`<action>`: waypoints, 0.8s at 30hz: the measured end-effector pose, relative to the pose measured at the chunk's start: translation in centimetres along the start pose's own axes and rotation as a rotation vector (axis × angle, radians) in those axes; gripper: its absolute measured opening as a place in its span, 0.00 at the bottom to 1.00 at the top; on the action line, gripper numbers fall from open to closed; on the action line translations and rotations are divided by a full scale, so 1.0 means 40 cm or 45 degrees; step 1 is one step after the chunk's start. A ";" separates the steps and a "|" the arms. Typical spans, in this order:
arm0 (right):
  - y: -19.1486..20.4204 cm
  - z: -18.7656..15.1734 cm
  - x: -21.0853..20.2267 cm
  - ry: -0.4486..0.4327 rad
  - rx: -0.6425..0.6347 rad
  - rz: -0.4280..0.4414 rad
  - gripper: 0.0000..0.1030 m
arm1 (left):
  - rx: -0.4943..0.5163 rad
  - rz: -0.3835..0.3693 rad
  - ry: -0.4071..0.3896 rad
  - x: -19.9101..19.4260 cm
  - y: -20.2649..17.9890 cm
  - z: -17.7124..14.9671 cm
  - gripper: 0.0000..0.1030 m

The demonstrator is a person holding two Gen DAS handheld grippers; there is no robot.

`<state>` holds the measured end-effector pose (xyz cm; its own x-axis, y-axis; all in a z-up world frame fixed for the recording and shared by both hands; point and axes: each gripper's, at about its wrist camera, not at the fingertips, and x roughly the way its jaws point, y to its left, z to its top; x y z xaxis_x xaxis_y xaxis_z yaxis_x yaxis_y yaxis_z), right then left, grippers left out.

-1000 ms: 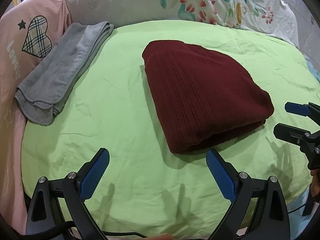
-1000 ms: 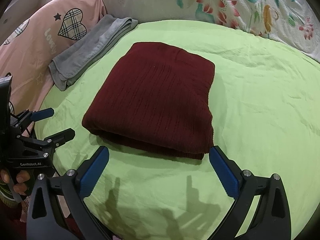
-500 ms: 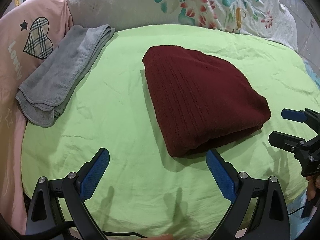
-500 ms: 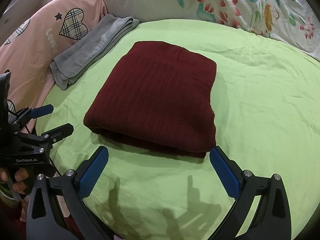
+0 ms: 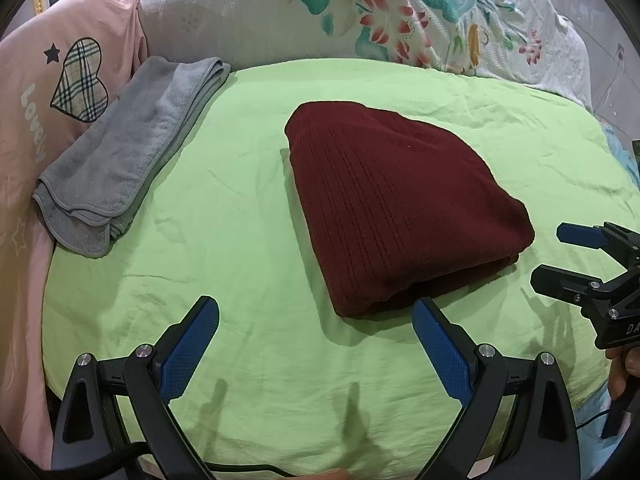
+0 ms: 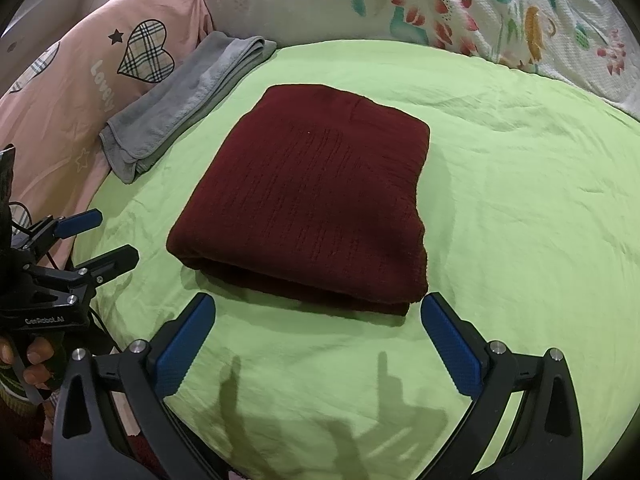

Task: Fold large clothes

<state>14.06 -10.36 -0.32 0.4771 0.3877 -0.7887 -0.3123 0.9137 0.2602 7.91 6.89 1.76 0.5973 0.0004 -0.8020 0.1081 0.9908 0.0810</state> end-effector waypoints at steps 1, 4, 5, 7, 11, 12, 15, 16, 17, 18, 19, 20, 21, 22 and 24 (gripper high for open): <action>-0.001 0.001 -0.001 -0.001 -0.001 0.002 0.99 | 0.001 0.001 -0.003 -0.001 0.000 -0.001 0.95; 0.000 0.003 -0.006 -0.010 -0.007 0.009 0.99 | 0.000 -0.002 -0.012 -0.006 -0.001 -0.002 0.95; 0.001 0.003 -0.008 -0.015 -0.009 0.011 0.99 | -0.001 -0.005 -0.015 -0.007 -0.001 -0.003 0.95; 0.003 0.003 -0.011 -0.023 -0.014 0.013 0.99 | -0.001 -0.005 -0.018 -0.010 -0.002 -0.004 0.95; 0.003 0.002 -0.013 -0.023 -0.012 0.014 0.99 | -0.002 -0.006 -0.025 -0.016 -0.003 -0.007 0.95; 0.004 0.002 -0.016 -0.024 -0.011 0.016 0.99 | -0.002 -0.008 -0.026 -0.018 -0.003 -0.008 0.95; 0.005 0.001 -0.021 -0.026 -0.013 0.012 0.99 | -0.002 -0.009 -0.031 -0.026 -0.004 -0.010 0.95; 0.007 -0.002 -0.026 -0.028 -0.013 0.011 0.99 | -0.002 -0.008 -0.032 -0.030 -0.007 -0.012 0.95; 0.010 -0.006 -0.031 -0.032 -0.013 0.011 0.99 | -0.002 -0.009 -0.036 -0.035 -0.008 -0.014 0.95; 0.013 -0.008 -0.039 -0.037 -0.017 0.011 0.99 | -0.001 -0.010 -0.038 -0.040 -0.010 -0.017 0.95; 0.014 -0.012 -0.043 -0.039 -0.017 0.010 0.99 | 0.000 -0.011 -0.041 -0.045 -0.012 -0.019 0.95; 0.015 -0.015 -0.049 -0.042 -0.016 0.009 0.99 | 0.001 -0.011 -0.043 -0.050 -0.014 -0.022 0.95; 0.017 -0.019 -0.055 -0.046 -0.014 0.011 0.99 | 0.003 -0.012 -0.044 -0.054 -0.015 -0.026 0.95; 0.018 -0.025 -0.059 -0.048 -0.012 0.010 0.99 | 0.006 -0.013 -0.045 -0.058 -0.016 -0.028 0.95; 0.018 -0.032 -0.066 -0.050 -0.006 0.008 0.99 | 0.013 -0.014 -0.045 -0.063 -0.020 -0.035 0.95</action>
<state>11.55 -10.89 1.25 0.5069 0.3982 -0.7645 -0.3192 0.9106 0.2627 5.22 6.30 2.90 0.6240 -0.0153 -0.7813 0.1228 0.9893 0.0788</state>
